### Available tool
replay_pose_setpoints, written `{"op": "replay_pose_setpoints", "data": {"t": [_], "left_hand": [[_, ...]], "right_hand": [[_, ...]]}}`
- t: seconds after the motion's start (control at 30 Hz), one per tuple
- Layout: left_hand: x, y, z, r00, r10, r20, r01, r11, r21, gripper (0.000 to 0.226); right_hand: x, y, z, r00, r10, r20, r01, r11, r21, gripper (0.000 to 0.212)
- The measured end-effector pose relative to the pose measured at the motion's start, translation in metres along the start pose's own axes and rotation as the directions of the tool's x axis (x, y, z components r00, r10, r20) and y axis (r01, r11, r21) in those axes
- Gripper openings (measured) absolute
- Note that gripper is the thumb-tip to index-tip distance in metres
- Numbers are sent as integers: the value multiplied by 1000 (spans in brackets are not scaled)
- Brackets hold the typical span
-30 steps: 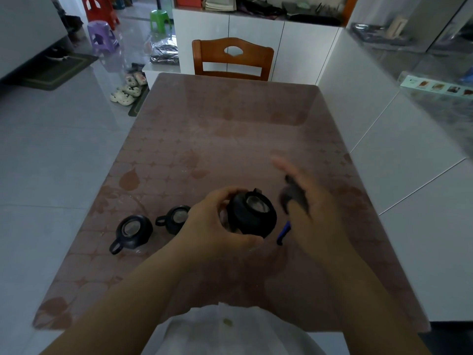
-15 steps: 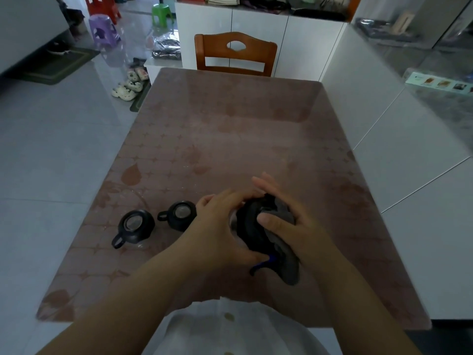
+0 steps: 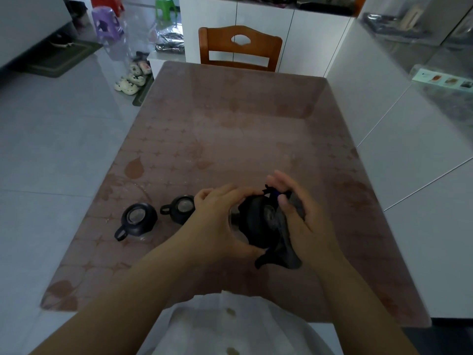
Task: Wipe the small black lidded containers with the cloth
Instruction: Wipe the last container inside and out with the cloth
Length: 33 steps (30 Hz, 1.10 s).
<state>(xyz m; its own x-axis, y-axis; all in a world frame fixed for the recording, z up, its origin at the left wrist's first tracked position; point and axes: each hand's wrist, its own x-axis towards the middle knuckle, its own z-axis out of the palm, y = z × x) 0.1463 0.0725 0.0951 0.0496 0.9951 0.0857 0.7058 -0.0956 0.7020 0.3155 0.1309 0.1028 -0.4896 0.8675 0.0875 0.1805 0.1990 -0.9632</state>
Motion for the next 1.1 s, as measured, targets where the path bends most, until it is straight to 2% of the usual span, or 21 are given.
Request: {"op": "replay_pose_setpoints", "data": {"t": [0.07,0.13,0.2,0.27,0.37,0.5,0.6,0.63,0.73,0.83,0.87,0.93,1.0,1.1], "left_hand": [[0,1,3,1000,-20,1,20,999,-30,82],[0,4,5,1000,-17,-25,15,997,-75,77],[0,5,5,998,-14,-54,5,988,-155,74],[-2,5,4,998,-25,-55,12,977,-215,76],[-2,2,5,999,-32,-32,25,978,-207,80],[-3,2,8,993,-110,35,115,960,-254,80],[-4,8,8,977,-206,63,213,883,-418,70],[-5,9,9,969,-236,75,243,849,-469,68],[-5,7,10,949,-299,99,293,724,-625,63],[-5,8,9,956,-254,146,275,608,-745,57],[-5,8,9,959,-239,154,268,574,-774,61],[-5,6,8,963,-233,136,244,536,-808,84],[-5,4,6,969,-216,123,220,513,-830,99],[-4,7,5,978,-166,123,192,518,-833,92]], "right_hand": [[1,-5,-1,998,-7,-67,5,1000,-25,34],[0,-11,4,1000,-18,18,20,994,-109,37],[0,-12,8,996,-18,91,29,993,-117,30],[1,-10,7,998,-10,66,15,997,-78,26],[3,-1,4,1000,-15,21,17,997,-80,29],[2,8,4,994,-23,-107,17,998,-56,36],[-1,4,4,961,-72,-267,87,995,44,24],[-4,3,5,948,-97,-304,115,992,43,25],[-14,2,13,958,-111,-265,121,993,19,38],[-17,6,26,964,-90,-251,121,987,110,47],[-15,7,28,960,-81,-268,126,980,155,45],[-10,5,27,952,-42,-302,116,965,234,36],[-7,6,21,953,62,-296,31,954,299,31],[-6,5,12,961,163,-223,-76,933,353,39]]}}
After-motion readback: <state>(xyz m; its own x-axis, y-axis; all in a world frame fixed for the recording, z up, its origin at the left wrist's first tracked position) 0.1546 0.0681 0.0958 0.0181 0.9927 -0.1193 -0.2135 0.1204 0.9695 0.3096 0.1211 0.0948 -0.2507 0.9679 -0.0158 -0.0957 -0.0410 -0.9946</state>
